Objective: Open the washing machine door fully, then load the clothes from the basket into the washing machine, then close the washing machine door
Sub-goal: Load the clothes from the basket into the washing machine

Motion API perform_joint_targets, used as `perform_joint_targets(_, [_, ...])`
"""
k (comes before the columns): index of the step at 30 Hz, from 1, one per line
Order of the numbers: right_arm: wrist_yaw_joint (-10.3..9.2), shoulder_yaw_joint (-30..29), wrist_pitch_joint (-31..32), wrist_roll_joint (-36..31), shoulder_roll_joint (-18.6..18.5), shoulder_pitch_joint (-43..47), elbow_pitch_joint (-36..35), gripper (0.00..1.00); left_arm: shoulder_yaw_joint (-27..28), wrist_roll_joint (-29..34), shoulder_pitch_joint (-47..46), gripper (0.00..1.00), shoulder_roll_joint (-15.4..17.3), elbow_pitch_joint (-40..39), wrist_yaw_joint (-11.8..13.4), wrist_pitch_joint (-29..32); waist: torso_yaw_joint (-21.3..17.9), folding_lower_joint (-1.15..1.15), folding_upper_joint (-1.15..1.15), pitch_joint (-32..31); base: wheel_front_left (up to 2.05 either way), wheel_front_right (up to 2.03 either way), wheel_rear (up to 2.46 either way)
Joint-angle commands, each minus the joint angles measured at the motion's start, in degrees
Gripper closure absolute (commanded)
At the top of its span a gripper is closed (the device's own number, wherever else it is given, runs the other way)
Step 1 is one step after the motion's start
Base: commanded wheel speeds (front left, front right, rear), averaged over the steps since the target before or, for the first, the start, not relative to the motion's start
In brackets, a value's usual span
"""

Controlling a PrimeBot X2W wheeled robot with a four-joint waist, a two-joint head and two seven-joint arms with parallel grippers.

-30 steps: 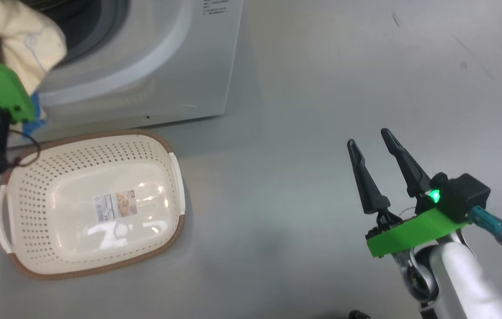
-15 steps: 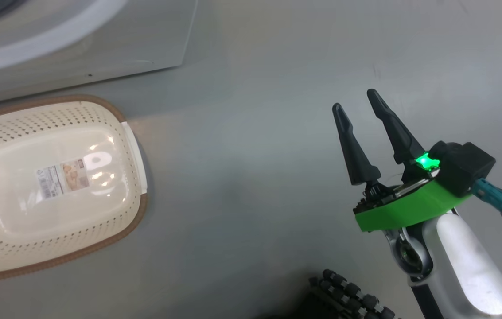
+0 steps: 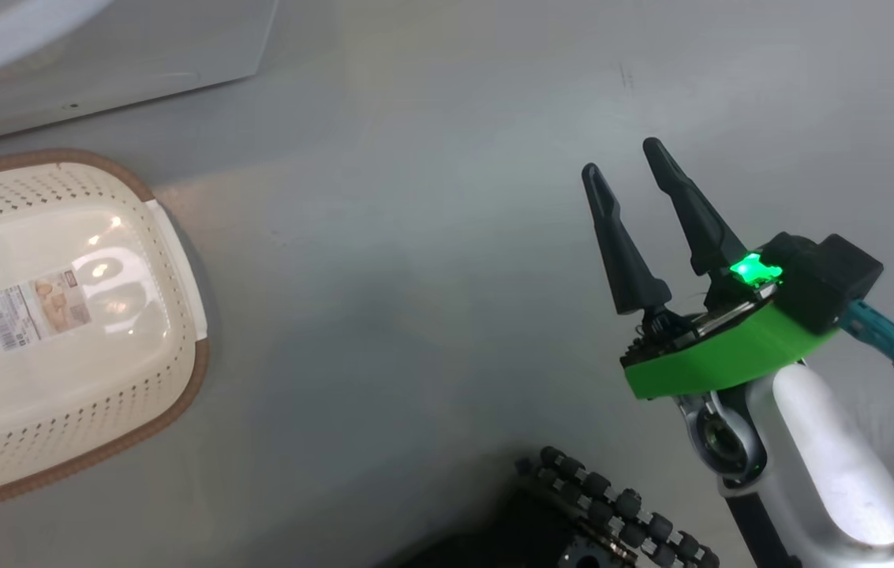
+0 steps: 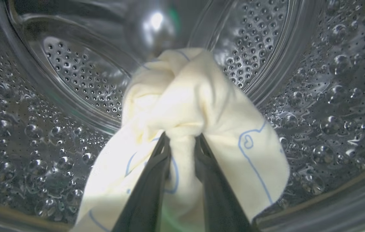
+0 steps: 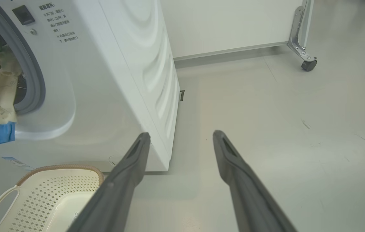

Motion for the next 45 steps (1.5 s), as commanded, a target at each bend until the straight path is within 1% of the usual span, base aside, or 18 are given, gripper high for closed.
perform_joint_targets(1, [-0.16,0.65,-0.53,0.41,-0.25,0.09,-1.7,0.0,1.99,0.45,-3.01,1.0,3.16,-0.79,0.58,-2.43,-0.37,0.0,0.0,0.54,0.0,0.0,0.0])
perform_joint_targets(3, [-0.16,0.61,-0.53,0.52,-0.25,-0.06,-1.71,0.0,2.23,0.74,-3.96,1.0,2.81,0.84,1.2,-5.78,-0.5,0.0,0.0,0.84,0.0,0.0,0.0])
perform_joint_targets(6, [-0.16,0.68,-0.53,0.61,-0.25,-0.3,-1.71,0.0,2.27,0.78,-4.9,1.0,2.31,3.81,1.59,-8.32,-0.65,0.0,0.0,1.19,0.0,0.0,0.0])
perform_joint_targets(7, [-0.16,0.69,-0.53,0.61,-0.25,-0.38,-1.69,0.0,2.4,0.42,-5.09,0.8,2.02,5.13,1.67,-8.09,-0.64,0.0,0.0,1.27,0.0,0.0,0.0])
perform_joint_targets(8, [-0.16,0.66,-0.53,0.57,-0.25,-0.45,-1.69,0.0,2.33,0.23,-5.28,0.47,1.77,6.23,1.62,-7.81,-0.58,0.0,0.0,1.36,0.0,0.0,0.0])
perform_joint_targets(9, [-0.16,0.61,-0.53,0.54,-0.25,-0.52,-1.68,0.0,2.29,0.03,-5.49,0.0,1.53,7.11,1.59,-7.68,-0.51,0.0,0.0,1.41,0.0,0.0,0.0])
perform_joint_targets(17, [-0.16,0.23,-0.53,-0.03,-0.25,-1.08,-1.38,0.0,2.21,-1.63,-4.65,0.0,-0.45,11.13,1.6,-8.53,0.82,0.0,0.0,0.73,0.0,0.0,0.0])
perform_joint_targets(19, [-0.16,-0.08,-0.53,-0.27,-0.25,-1.11,-1.34,0.0,2.23,-1.92,-3.72,0.0,-0.68,11.69,1.96,-8.76,1.28,0.0,0.0,0.22,0.0,0.0,0.0])
perform_joint_targets(24, [-0.16,-1.04,-0.53,-1.3,-0.25,-0.84,-1.3,0.0,2.4,-3.03,-0.08,0.0,-2.07,11.63,3.14,-9.52,3.09,0.0,0.0,-1.13,0.0,0.0,0.0])
perform_joint_targets(29, [-0.16,-2.25,-0.53,-3.12,-0.25,-0.49,-1.32,0.0,2.82,-4.28,5.68,0.0,-4.31,9.47,5.39,-11.68,5.41,0.0,0.0,-2.87,0.0,0.0,0.0])
perform_joint_targets(30, [-0.16,-2.25,-0.53,-3.12,-0.25,-0.49,-1.32,0.0,2.82,-4.28,5.68,0.0,-4.31,9.47,5.39,-11.68,5.41,0.0,0.0,-2.87,0.0,0.0,0.0])
perform_joint_targets(34, [-0.16,-3.49,-0.53,-4.69,-0.25,0.0,-1.05,0.0,2.88,-5.01,11.92,0.0,-6.42,5.65,7.55,-14.25,7.55,0.0,0.0,-4.68,0.0,0.0,0.0])
perform_joint_targets(38, [-0.16,-4.52,-0.53,-5.99,-0.25,0.67,-0.8,0.0,3.68,-6.44,19.5,0.0,-8.53,0.04,10.06,-16.71,9.52,0.0,0.0,-6.64,0.0,0.0,0.0])
perform_joint_targets(42, [-0.16,-5.44,-0.53,-7.37,-0.25,1.35,-0.32,0.0,3.82,-7.27,28.17,0.0,-10.61,-7.41,12.74,-18.45,11.38,0.0,0.0,-8.57,0.0,0.0,0.0])
perform_joint_targets(43, [-0.16,-5.58,-0.53,-7.9,-0.25,1.61,-0.13,0.0,3.56,-7.39,32.69,0.0,-11.37,-11.47,14.06,-18.7,12.15,0.0,0.0,-9.54,0.0,0.0,0.0])
perform_joint_targets(45, [-0.16,-5.65,-0.53,-8.42,-0.25,1.89,0.05,0.0,3.3,-7.66,37.03,0.0,-12.12,-15.66,15.19,-18.84,12.87,0.0,0.0,-10.5,0.0,0.0,0.0])
